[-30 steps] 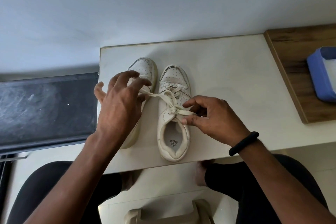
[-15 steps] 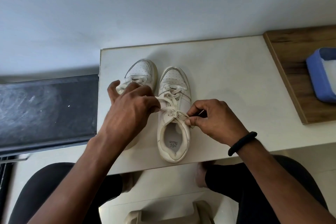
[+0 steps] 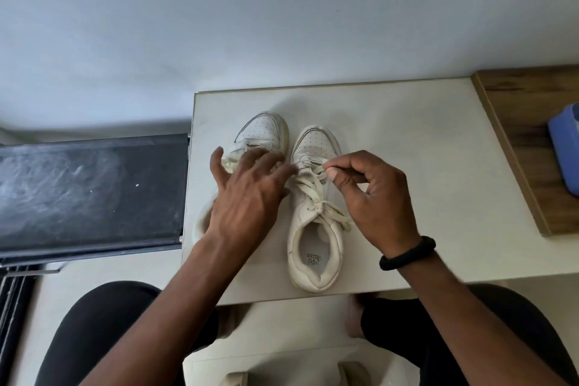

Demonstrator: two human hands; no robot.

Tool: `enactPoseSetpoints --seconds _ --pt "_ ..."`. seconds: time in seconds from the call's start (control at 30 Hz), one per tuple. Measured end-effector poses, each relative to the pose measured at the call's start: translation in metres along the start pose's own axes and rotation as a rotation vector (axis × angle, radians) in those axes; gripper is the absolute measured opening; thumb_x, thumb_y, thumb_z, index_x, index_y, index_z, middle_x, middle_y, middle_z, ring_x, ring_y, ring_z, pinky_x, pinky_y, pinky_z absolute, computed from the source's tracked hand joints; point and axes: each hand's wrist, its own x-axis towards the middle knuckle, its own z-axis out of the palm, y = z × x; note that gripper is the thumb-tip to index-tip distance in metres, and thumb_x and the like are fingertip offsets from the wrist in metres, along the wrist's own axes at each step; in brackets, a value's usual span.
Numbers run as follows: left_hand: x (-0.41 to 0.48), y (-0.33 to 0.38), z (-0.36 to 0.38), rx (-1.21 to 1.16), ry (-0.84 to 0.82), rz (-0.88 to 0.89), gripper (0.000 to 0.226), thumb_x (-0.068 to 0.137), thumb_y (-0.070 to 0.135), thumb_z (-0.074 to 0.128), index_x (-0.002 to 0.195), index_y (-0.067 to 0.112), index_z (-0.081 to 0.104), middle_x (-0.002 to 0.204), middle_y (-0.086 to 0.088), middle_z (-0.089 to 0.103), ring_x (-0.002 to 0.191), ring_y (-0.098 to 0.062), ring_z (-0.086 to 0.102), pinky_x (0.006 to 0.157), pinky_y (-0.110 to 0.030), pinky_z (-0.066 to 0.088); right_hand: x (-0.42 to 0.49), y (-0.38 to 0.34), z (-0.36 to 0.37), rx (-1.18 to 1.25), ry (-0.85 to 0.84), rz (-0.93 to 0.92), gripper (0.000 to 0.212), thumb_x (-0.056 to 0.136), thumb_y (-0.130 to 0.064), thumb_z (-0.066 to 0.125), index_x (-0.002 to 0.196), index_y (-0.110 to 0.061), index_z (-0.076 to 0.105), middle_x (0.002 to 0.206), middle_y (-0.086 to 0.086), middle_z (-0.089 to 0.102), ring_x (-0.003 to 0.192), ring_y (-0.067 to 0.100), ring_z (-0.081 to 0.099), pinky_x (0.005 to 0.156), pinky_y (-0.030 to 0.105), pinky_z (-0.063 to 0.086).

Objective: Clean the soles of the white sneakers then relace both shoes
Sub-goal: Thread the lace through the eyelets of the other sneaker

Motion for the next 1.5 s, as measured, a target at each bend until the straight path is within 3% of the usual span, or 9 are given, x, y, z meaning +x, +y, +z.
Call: enactPoseSetpoints --seconds 0.1,0.23,0.47,0.63,0.8,1.03,1.27,1.37,1.5 --pt "0.002 -0.004 -0.001 0.021 0.073 -0.029 0.009 0.088 0.014 0.077 0.092 0.022 0.074 0.131 0.002 0.070 0.136 -0.031 0.055 0.112 -0.070 0.008 -0.003 0.001 0.002 -0.019 -0.010 -0.002 0.009 0.092 -0.016 0.070 0.097 -0.021 0.075 0.096 -0.010 0.074 0.088 0.006 0.069 0.079 0.022 0.056" --pt "0.002 -0.003 -0.013 -0.066 0.216 -0.062 0.003 0.096 0.017 0.065 0.099 0.018 0.065 0.102 0.004 0.075 0.132 -0.025 0.060 0.116 -0.064 0.007 -0.002 0.005 0.000 -0.027 0.014 0.060 0.007 0.093 -0.016 0.071 0.096 -0.021 0.075 0.095 -0.011 0.075 0.087 0.006 0.069 0.075 0.023 0.056" --pt "0.006 -0.017 -0.022 -0.042 0.434 -0.123 0.011 0.099 0.031 0.067 0.102 0.025 0.076 0.094 0.002 0.071 0.090 -0.026 0.069 0.105 -0.065 0.031 -0.001 0.005 -0.002 -0.021 0.056 0.072 0.007 0.093 -0.016 0.071 0.097 -0.016 0.076 0.093 -0.009 0.075 0.086 0.004 0.069 0.074 0.009 0.050" --pt "0.011 -0.043 -0.030 -0.269 0.578 -0.145 0.017 0.098 0.026 0.071 0.101 0.013 0.081 0.094 -0.006 0.073 0.073 -0.023 0.067 0.067 -0.043 0.053 -0.002 0.003 -0.002 -0.010 0.051 0.044 0.008 0.093 -0.016 0.069 0.097 -0.016 0.076 0.093 -0.008 0.075 0.086 0.005 0.069 0.075 0.017 0.055" --pt "0.009 -0.041 -0.045 -0.373 0.628 -0.236 0.013 0.097 0.015 0.071 0.105 0.009 0.079 0.096 -0.003 0.072 0.079 0.000 0.060 0.075 -0.008 0.044 -0.004 0.001 0.000 -0.006 0.019 -0.016 0.016 0.091 -0.019 0.069 0.107 -0.018 0.072 0.097 -0.008 0.073 0.087 0.007 0.069 0.077 0.027 0.057" --pt "0.005 0.031 -0.032 -0.549 0.364 0.245 0.012 0.098 0.006 0.072 0.106 0.009 0.079 0.096 -0.004 0.075 0.085 -0.016 0.070 0.077 -0.026 0.054 -0.004 -0.011 0.003 0.122 -0.100 -0.093 0.049 0.089 -0.021 0.072 0.136 -0.018 0.058 0.118 -0.005 0.071 0.108 0.008 0.066 0.094 0.021 0.050" --pt "0.001 0.030 -0.019 -0.643 0.398 -0.192 0.014 0.098 0.022 0.072 0.110 0.015 0.071 0.102 0.008 0.068 0.090 0.001 0.065 0.078 -0.019 0.053 0.007 0.005 -0.005 0.146 0.138 0.089 0.006 0.089 -0.018 0.064 0.088 -0.020 0.069 0.087 -0.003 0.072 0.083 0.008 0.067 0.076 0.030 0.055" --pt "-0.004 0.040 -0.017 -0.566 0.230 -0.278 0.028 0.093 0.048 0.072 0.100 0.022 0.064 0.086 0.009 0.066 0.076 -0.003 0.062 0.069 -0.029 0.050 0.014 0.003 -0.016 0.695 0.136 0.453 0.014 0.088 -0.017 0.052 0.082 -0.016 0.064 0.093 0.017 0.073 0.088 0.027 0.069 0.079 0.036 0.052" --pt "-0.015 0.058 -0.007 -0.340 -0.051 -0.289 0.048 0.086 0.067 0.069 0.105 0.025 0.055 0.090 0.008 0.063 0.082 -0.015 0.062 0.066 -0.033 0.042 0.017 0.005 -0.032 1.189 0.042 0.690 0.022 0.091 -0.006 0.038 0.084 -0.014 0.057 0.074 0.009 0.066 0.075 0.027 0.070 0.080 0.037 0.053"
